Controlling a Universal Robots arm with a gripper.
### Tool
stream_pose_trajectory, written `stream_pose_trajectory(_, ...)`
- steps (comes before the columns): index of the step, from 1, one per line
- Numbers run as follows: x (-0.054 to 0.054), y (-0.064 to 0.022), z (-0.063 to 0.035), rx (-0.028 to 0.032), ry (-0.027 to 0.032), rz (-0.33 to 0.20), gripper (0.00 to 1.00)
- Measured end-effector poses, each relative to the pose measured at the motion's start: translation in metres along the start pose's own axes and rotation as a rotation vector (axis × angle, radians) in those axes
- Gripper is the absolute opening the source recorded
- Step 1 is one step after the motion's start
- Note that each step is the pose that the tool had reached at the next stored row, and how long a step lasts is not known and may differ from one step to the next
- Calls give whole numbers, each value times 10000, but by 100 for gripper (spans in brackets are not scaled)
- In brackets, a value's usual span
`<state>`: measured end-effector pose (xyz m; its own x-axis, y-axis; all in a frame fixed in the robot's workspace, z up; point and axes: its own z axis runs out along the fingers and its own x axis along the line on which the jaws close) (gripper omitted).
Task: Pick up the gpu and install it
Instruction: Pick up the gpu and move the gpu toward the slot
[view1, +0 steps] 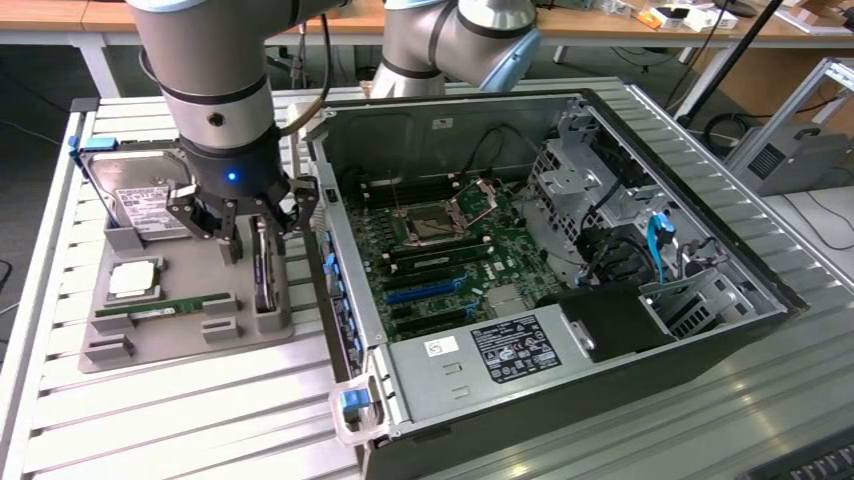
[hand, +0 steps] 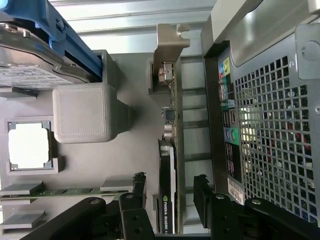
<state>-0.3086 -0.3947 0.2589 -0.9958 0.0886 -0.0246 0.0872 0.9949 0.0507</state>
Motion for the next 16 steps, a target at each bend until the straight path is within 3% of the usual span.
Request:
stream_pose_trajectory(2,1,4,3,-2,-1,1,51)
stream_pose_trajectory(6,6,61,23,-83,5,3,51)
stream_pose_trajectory(16,13,56,143,-81,8,3,51)
